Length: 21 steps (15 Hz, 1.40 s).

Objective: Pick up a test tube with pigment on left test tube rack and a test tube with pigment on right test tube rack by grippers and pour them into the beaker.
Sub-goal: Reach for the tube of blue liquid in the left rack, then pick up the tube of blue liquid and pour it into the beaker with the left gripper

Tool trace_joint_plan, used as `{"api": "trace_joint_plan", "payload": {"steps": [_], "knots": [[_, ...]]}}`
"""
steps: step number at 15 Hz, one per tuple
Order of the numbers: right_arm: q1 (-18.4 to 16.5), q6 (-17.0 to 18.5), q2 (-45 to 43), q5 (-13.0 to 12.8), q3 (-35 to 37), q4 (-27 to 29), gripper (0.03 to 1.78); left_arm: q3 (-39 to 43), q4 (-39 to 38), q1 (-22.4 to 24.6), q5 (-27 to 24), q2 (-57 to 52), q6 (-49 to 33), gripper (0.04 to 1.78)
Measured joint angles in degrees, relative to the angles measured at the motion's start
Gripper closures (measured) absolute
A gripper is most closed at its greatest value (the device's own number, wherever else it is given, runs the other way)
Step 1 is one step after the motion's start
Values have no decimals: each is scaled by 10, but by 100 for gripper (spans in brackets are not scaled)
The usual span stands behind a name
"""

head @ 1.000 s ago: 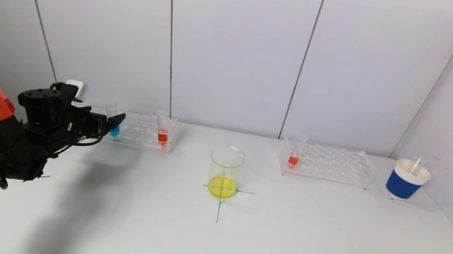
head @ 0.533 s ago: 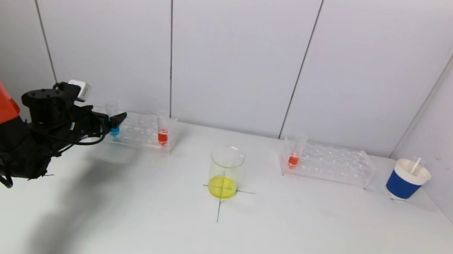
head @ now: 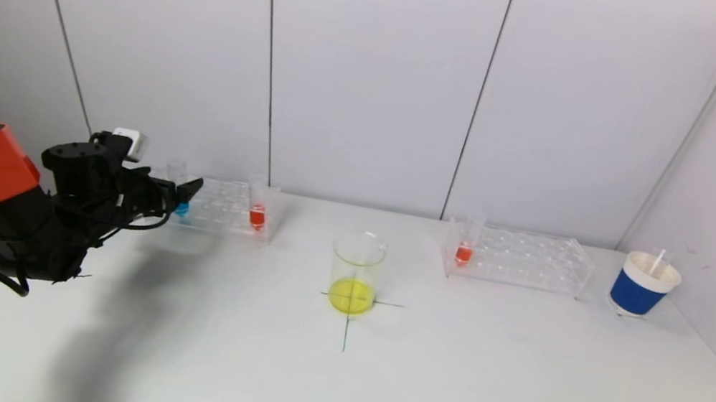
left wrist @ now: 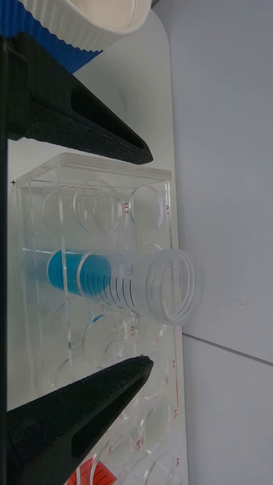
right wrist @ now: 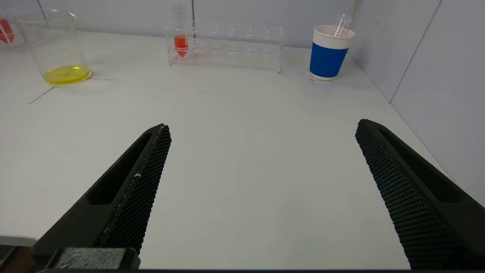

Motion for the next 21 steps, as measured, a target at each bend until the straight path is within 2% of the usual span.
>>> {"api": "trace_joint_plan", "payload": {"steps": [6, 8, 11, 15, 16, 21], "knots": [[0, 0, 0, 0, 0, 0, 4, -6, -25, -7, 1, 14, 2, 7], [0, 0, 0, 0, 0, 0, 4, -6, -26, -9, 2, 17, 3, 17], [0, 0, 0, 0, 0, 0, 4, -7, -26, -10, 2, 20, 2, 51], [0, 0, 0, 0, 0, 0, 4, -14, -24, -10, 1, 22, 2, 124], [0, 0, 0, 0, 0, 0, 4, -17, -23, -10, 1, 24, 2, 134], [0, 0, 0, 0, 0, 0, 4, -23, -23, -10, 1, 28, 3, 138]]}}
